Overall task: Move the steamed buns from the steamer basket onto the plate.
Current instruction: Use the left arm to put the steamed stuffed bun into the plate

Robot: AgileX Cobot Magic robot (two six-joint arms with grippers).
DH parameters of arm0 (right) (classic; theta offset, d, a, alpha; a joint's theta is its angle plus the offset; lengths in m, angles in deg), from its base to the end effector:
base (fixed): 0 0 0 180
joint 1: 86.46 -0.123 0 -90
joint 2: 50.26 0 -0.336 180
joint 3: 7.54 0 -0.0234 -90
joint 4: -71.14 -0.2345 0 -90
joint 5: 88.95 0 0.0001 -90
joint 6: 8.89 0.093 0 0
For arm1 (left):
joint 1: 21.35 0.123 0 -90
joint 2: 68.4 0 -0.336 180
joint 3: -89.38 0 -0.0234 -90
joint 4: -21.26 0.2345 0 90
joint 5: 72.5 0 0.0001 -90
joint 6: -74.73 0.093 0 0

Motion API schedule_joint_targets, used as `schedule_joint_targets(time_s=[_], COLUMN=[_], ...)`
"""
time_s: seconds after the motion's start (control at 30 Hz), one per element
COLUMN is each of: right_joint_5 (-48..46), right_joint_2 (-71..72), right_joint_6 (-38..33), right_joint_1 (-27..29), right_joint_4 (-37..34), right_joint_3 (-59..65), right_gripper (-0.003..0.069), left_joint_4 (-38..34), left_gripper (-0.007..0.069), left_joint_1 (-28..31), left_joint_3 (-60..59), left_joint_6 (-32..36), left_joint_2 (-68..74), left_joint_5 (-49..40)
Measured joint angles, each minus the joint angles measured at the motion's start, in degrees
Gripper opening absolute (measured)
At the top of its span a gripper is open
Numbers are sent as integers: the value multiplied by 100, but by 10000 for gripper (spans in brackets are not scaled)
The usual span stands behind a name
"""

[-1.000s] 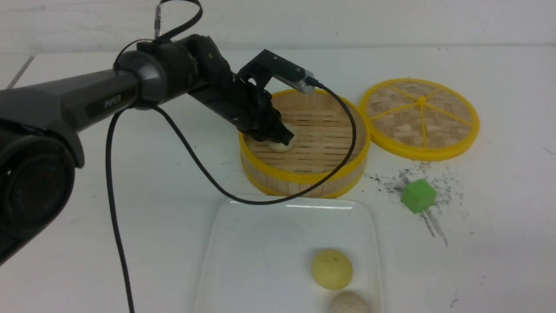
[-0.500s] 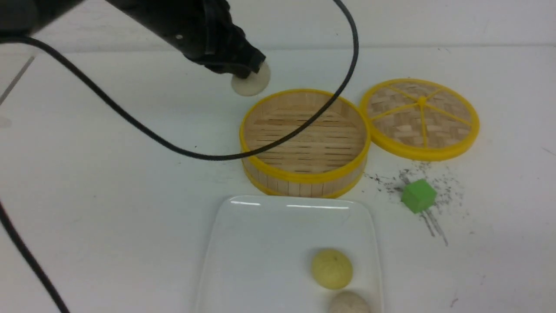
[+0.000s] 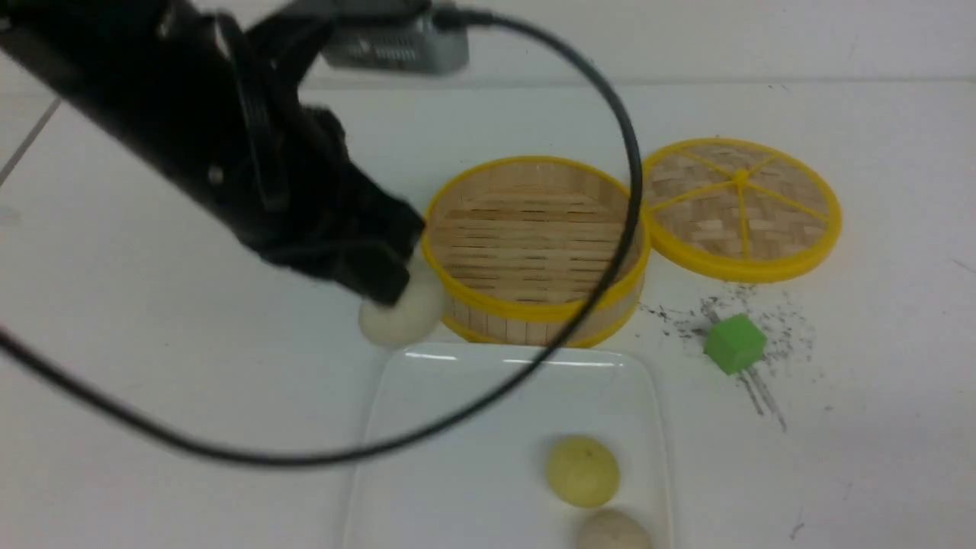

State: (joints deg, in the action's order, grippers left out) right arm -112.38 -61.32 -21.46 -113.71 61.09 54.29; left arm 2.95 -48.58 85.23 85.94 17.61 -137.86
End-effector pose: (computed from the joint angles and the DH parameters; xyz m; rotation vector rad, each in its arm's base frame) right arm -0.0210 -0.0035 0.2690 -0.4961 1.6143 0.3723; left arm 0.2098 -0.1379 0.4005 0.8039 2.5982 -0.5157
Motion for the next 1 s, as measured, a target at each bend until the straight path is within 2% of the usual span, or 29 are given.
schedule_joint_targets(time_s=[0.03,0.17,0.3,0.37,0.47,0.77,1.0], right_joint_5=[0,2,6,6,6,12,12], right_joint_2=[0,0,0,0,0,0,0], right_joint_6=[0,0,0,0,0,0,0], right_joint_1=[0,0,0,0,0,0,0], right_joint_4=[0,-14,-59,-59,-72,-78,-78], right_joint_3=[0,0,0,0,0,0,0], right_gripper=[240,240,240,240,240,240,240], left_joint_4=[5,-26,-296,-426,-598,-858,-985], left_gripper=[23,23,25,26,26,26,34], left_joint_1=[-26,-613,-1026,-1160,-1310,-1363,-1363], left_joint_3=[-76,-1810,-3259,-3690,-3911,-3916,-3916], left_joint_6=[-23,-167,-141,-86,29,244,257], left_joint_2=[-67,-665,-760,-689,-561,245,328], left_joint_5=[84,1504,3350,4045,4635,4794,4764])
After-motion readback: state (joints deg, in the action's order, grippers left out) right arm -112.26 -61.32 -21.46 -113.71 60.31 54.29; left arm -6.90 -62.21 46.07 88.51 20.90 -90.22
